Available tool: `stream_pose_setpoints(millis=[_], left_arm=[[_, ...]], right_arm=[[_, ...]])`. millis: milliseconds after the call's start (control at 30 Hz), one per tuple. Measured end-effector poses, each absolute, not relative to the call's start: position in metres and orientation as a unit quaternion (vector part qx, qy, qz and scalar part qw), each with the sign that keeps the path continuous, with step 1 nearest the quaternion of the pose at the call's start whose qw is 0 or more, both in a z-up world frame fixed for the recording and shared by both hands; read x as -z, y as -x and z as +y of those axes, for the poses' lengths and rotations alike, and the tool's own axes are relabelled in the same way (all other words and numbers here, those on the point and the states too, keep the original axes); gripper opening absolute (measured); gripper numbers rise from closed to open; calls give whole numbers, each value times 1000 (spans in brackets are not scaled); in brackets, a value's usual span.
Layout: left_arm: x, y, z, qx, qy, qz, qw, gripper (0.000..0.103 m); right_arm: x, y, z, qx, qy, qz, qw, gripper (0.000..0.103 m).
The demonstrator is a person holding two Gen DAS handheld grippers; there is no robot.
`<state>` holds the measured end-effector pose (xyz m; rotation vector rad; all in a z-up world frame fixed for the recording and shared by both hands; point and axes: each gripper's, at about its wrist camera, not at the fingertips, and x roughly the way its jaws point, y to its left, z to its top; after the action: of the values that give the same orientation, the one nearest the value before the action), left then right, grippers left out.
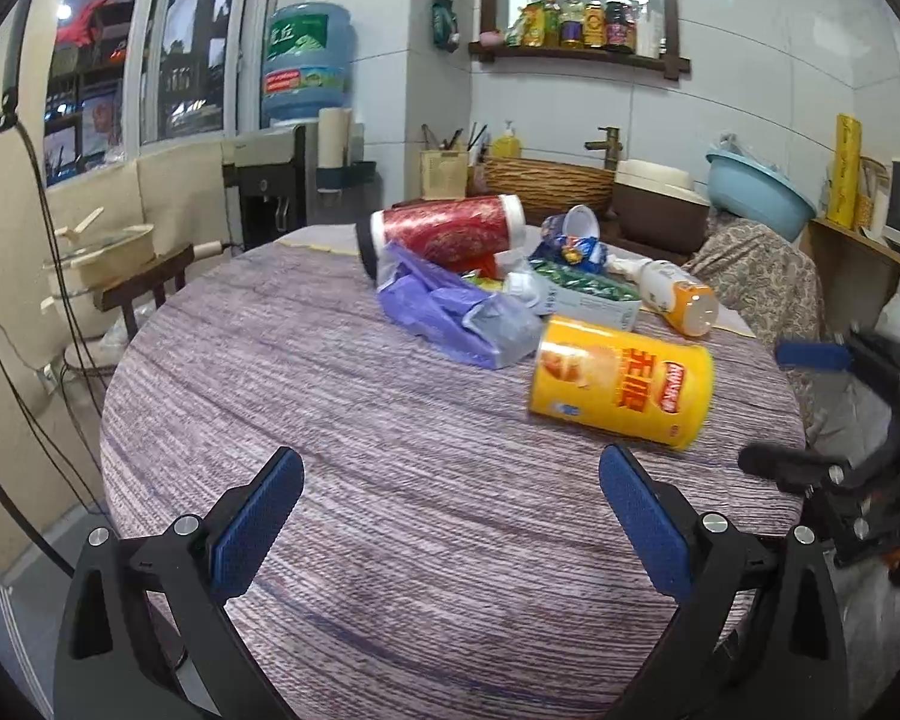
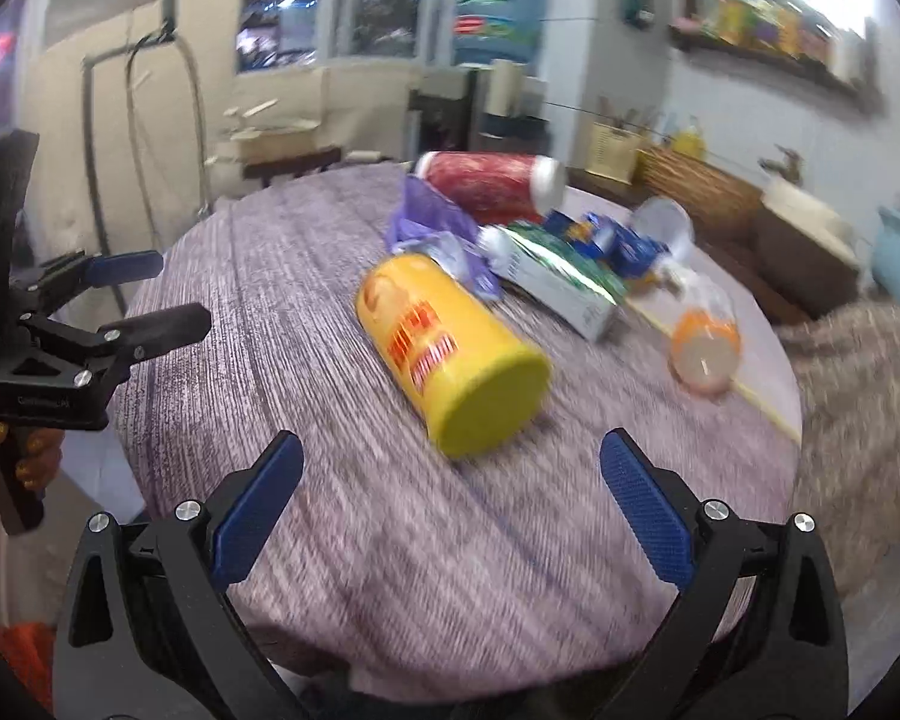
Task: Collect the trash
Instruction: 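Reach the right gripper to the yellow chip can and grasp it, then grasp the purple plastic bag with the left gripper while the right gripper holds the can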
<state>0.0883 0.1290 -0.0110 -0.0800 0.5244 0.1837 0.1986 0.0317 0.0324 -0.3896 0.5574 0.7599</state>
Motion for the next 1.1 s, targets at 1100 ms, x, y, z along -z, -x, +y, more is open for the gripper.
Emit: stream_pose_setpoints(millis=[1100], left_arm=[[13, -153, 189, -58, 122, 324, 936, 98]], right_arm=[[-27, -282, 106, -393, 324, 385, 770, 67]])
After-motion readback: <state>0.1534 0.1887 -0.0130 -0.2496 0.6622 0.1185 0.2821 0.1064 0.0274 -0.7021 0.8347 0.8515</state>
